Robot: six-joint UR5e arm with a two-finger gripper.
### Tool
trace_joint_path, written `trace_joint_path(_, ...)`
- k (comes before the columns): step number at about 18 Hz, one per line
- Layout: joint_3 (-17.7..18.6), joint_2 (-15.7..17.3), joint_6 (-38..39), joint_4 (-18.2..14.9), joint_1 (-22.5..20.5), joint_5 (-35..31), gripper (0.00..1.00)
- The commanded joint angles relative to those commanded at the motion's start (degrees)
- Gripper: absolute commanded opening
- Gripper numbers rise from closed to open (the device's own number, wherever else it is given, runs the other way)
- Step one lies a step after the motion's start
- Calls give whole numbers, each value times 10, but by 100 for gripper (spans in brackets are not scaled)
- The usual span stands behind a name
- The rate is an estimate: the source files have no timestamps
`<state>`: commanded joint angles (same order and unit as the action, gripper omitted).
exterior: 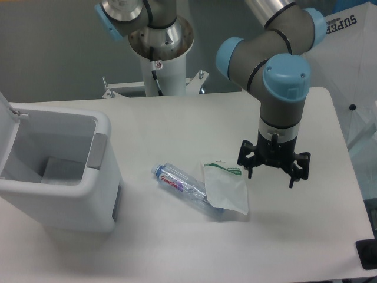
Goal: Place the trash in the trash can
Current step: 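Lower the open gripper onto the clear plastic bag beside the bottle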
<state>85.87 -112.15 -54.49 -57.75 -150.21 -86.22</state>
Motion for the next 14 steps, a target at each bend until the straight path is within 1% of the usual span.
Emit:
trace_joint_path(6,21,6,18,3,11,3,100)
trace_joint_path(9,21,2,54,4,32,-2,100)
trace_joint_path(12,20,-12,104,5,61,-42,100)
trace_joint_path(14,18,-21,139,5,79,-55,100)
